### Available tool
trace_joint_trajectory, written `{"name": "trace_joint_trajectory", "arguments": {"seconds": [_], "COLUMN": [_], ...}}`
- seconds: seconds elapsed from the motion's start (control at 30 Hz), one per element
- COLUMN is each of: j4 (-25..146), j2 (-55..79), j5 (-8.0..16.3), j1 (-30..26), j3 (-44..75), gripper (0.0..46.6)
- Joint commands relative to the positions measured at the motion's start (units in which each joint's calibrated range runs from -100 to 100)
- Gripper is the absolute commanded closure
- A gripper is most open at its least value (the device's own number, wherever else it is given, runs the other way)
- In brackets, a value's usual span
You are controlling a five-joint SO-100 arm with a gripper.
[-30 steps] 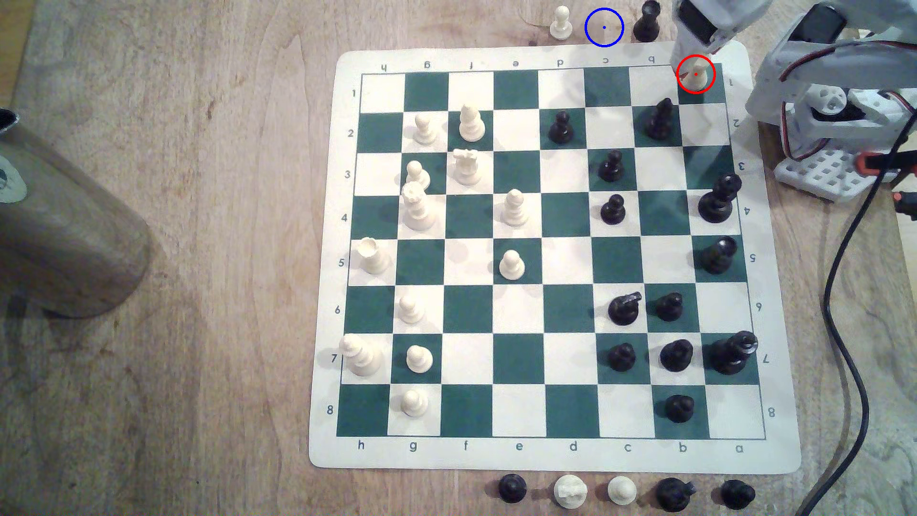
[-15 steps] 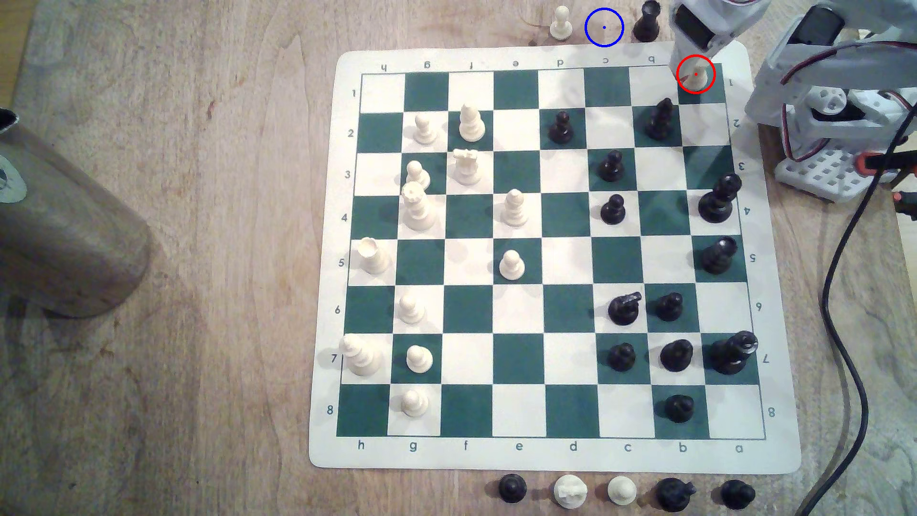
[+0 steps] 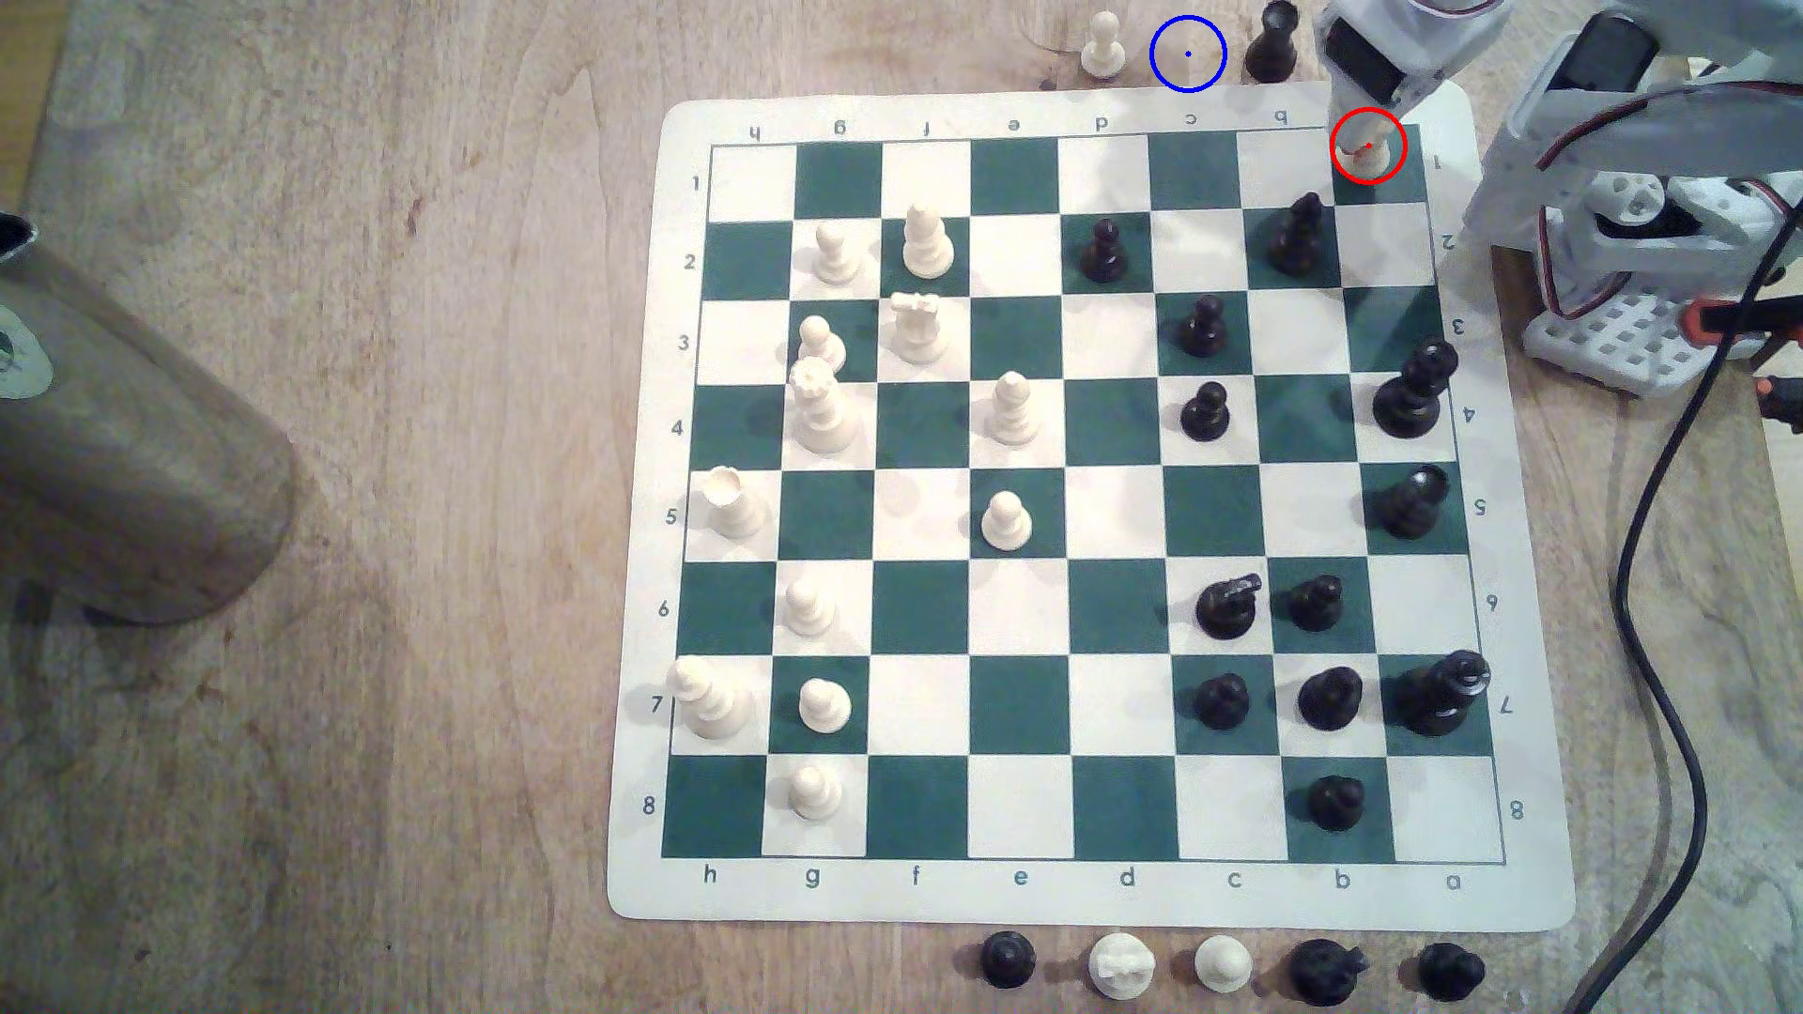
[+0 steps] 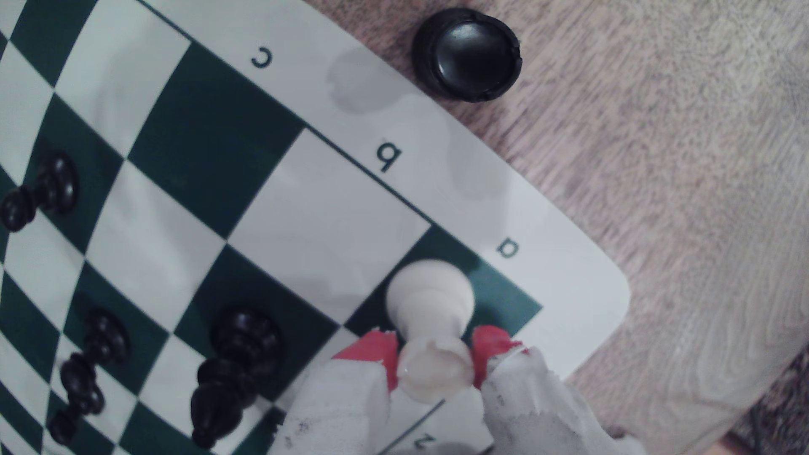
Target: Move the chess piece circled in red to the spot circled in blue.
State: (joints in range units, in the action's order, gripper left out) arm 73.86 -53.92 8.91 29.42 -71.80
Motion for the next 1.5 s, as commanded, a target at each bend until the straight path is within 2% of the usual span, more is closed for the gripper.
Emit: {"name": "trace_joint_trajectory", "arguments": {"seconds": [0.0,0.23,0.5,0.7,0.87,1.3,1.47], "j4": [0.6,4.4,9.6,12.3,9.5,-8.7,-11.9], "j2": [-0.2,-3.0,-3.2,6.5,13.5,29.9,32.5], "j5": [0.0,-1.0,-2.7,-2.5,-2.5,-2.5,-2.6], "j1": [-0.3,0.6,5.8,3.3,2.1,3.5,2.4], "j3": [0.5,3.6,15.2,30.6,37.6,38.1,36.4], "gripper": [46.4,46.4,46.4,46.4,46.4,46.4,46.4]}}
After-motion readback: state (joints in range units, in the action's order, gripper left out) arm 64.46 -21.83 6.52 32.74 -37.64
